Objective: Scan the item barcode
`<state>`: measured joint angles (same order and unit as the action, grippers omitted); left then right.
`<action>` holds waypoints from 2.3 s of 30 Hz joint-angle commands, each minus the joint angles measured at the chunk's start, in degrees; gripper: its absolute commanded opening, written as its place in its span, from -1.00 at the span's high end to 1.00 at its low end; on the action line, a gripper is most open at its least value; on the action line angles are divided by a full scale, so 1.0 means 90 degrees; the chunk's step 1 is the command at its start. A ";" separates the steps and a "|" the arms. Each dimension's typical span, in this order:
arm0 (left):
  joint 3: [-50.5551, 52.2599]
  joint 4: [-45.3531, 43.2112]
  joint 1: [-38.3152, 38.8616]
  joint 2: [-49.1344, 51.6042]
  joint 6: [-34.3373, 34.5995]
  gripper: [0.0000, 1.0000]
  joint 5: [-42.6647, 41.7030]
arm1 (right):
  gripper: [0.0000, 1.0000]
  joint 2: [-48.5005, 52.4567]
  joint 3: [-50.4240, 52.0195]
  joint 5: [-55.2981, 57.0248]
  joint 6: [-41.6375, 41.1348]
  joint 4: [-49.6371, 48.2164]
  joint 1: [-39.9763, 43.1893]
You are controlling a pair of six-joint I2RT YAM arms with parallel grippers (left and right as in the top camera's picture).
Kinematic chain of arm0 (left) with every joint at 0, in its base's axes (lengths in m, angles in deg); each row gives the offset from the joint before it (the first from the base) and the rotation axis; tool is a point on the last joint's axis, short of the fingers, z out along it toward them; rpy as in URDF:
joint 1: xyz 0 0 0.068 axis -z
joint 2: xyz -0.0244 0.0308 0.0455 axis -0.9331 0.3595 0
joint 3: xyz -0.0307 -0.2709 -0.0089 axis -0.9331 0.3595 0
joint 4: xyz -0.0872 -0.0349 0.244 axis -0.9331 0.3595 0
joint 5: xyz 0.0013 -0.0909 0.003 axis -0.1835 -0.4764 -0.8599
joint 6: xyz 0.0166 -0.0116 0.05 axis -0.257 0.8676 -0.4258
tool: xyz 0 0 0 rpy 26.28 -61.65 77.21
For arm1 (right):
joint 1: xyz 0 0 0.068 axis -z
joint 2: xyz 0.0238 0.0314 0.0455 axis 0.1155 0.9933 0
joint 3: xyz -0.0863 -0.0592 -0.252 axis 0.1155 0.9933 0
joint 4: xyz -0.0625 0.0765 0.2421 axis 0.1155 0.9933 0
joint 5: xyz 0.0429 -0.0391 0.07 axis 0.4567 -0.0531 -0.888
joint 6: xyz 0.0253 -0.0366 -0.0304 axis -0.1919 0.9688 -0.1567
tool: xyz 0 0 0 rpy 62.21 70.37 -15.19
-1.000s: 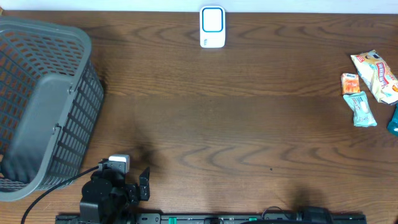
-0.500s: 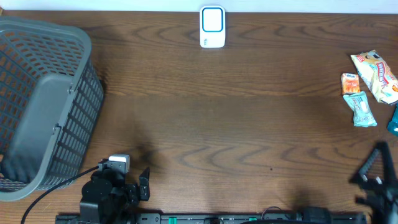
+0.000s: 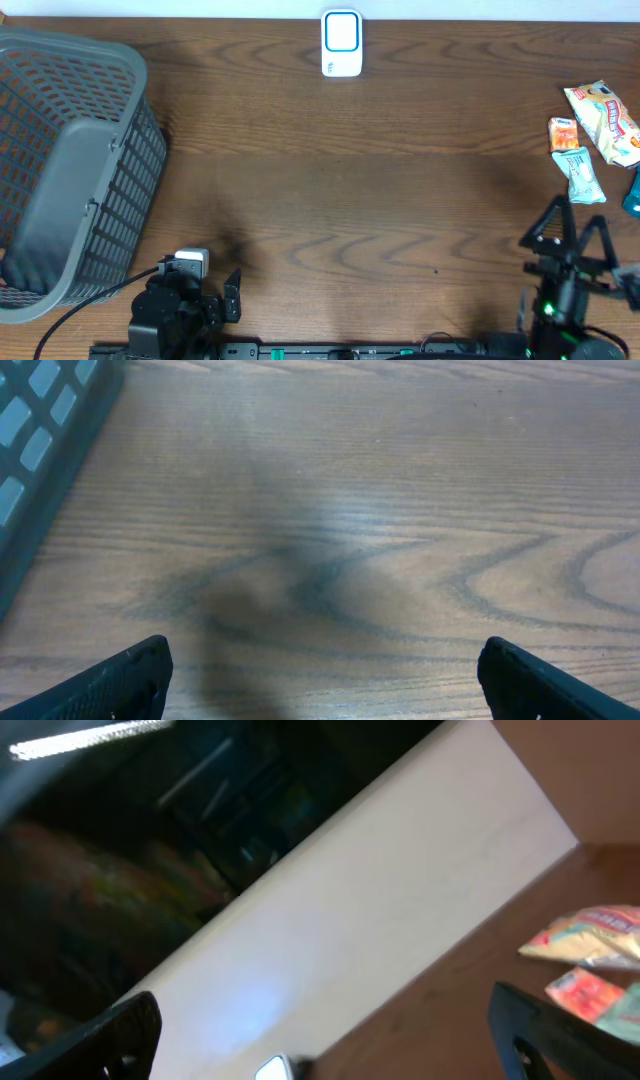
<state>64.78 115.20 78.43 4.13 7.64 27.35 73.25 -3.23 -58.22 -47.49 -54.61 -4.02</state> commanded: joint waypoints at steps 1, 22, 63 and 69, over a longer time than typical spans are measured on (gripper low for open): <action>-0.0027 0.0012 0.0022 -0.0010 -0.0039 -0.96 -0.0083 | -0.99 -0.0034 0.0646 0.0345 -0.0141 -0.0333 -0.0102; -0.0027 0.0012 0.0022 -0.0010 -0.0039 -0.96 -0.0083 | -0.98 -0.0039 0.2540 0.0461 -0.0109 -0.0894 -0.0177; 0.2171 -0.6042 -0.0240 -0.0231 -0.0736 -0.95 0.0015 | -0.99 -0.0032 0.2540 0.0457 -0.0109 -0.0884 -0.0170; 0.2664 -0.6589 -0.0355 -0.0233 -0.0928 -0.96 0.0209 | -0.99 -0.0029 0.2540 0.0459 -0.0109 -0.0884 -0.0170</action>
<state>88.45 56.67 75.67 2.53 1.02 27.70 73.25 19.55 -54.81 -48.36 -62.79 -5.09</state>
